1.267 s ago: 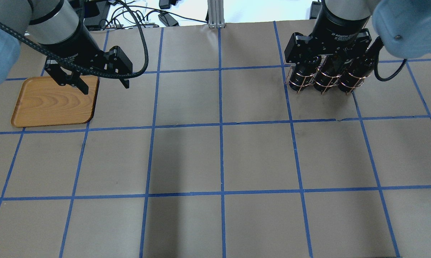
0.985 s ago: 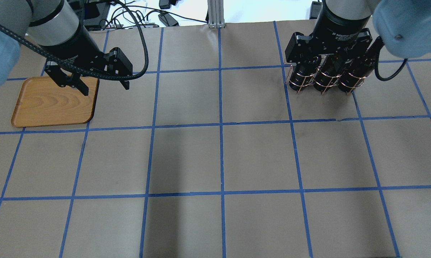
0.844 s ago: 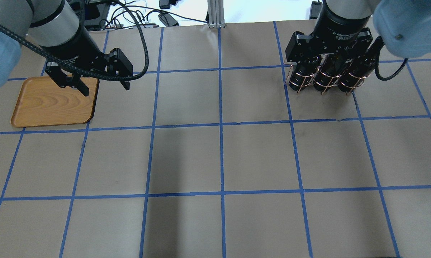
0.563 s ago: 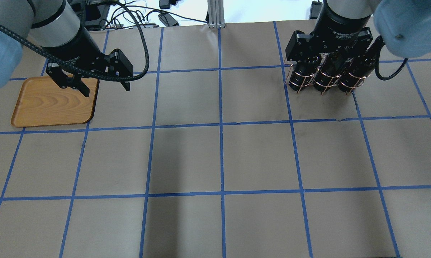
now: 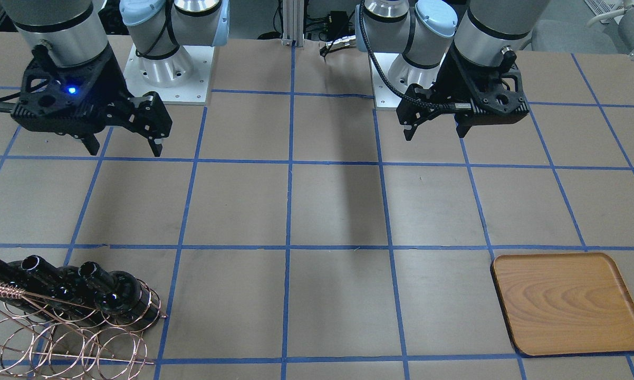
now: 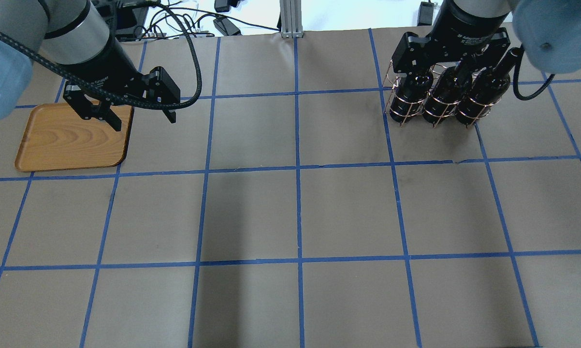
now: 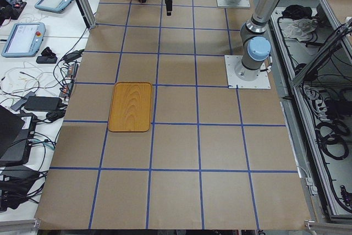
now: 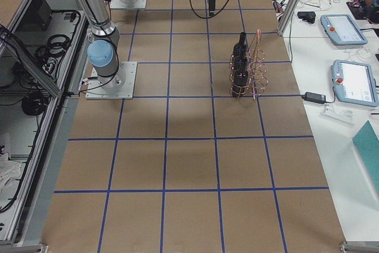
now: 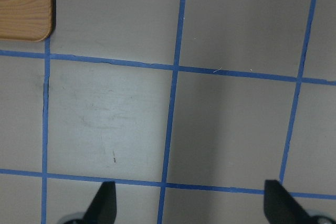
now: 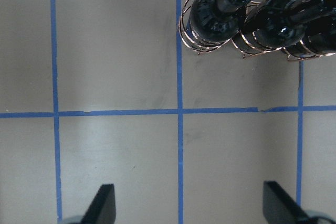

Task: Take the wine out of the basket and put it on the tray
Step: 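Lower the right gripper over the bottles in the copper wire rack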

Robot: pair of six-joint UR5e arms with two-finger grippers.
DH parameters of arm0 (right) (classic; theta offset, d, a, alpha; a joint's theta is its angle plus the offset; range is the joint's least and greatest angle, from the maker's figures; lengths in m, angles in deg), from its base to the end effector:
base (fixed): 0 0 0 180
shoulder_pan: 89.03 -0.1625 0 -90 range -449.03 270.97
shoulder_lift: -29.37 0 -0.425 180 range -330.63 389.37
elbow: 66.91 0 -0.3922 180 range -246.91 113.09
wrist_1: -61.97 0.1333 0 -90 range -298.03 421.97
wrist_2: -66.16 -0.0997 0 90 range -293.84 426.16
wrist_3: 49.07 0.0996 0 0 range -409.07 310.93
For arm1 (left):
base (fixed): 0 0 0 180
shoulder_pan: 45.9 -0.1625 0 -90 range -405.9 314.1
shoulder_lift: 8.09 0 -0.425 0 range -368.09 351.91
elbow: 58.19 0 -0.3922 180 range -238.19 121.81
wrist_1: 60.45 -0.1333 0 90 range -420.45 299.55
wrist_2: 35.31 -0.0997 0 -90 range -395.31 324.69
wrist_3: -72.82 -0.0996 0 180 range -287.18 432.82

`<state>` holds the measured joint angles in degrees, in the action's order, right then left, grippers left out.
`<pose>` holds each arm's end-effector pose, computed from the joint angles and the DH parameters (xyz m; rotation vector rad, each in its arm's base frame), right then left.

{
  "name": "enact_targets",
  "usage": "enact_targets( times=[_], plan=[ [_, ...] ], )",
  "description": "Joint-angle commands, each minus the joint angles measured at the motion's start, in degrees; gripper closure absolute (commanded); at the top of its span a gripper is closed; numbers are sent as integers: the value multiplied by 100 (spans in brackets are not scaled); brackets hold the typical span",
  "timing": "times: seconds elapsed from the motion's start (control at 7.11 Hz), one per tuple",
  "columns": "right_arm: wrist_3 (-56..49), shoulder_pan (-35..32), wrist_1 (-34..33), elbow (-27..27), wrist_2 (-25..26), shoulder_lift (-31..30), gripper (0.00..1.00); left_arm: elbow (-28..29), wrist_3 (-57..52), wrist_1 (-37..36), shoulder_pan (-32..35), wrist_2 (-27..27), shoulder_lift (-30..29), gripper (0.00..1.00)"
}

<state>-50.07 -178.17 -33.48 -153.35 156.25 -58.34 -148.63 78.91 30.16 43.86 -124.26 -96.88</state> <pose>0.1253 -0.5217 0.5086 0.0037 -3.1327 0.1839 -0.1331 -0.4837 0.4934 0.1724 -3.1184 0.0029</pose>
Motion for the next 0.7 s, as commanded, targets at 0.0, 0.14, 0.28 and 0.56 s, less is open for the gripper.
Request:
enact_targets(
  times=[0.0,0.14,0.28,0.56],
  plan=[
    [-1229,805,-79,127,-113,35,0,0,-108,9,7,0,10,0],
    [-1696,1097,-471,118,-288,165,0,-9,-248,17,7,0,19,0],
    [-1805,1143,-788,118,-238,454,0,-26,-214,0,7,0,19,0],
    [-1789,1144,-1352,118,-237,903,2,-35,-214,0,7,0,19,0]
  ],
)
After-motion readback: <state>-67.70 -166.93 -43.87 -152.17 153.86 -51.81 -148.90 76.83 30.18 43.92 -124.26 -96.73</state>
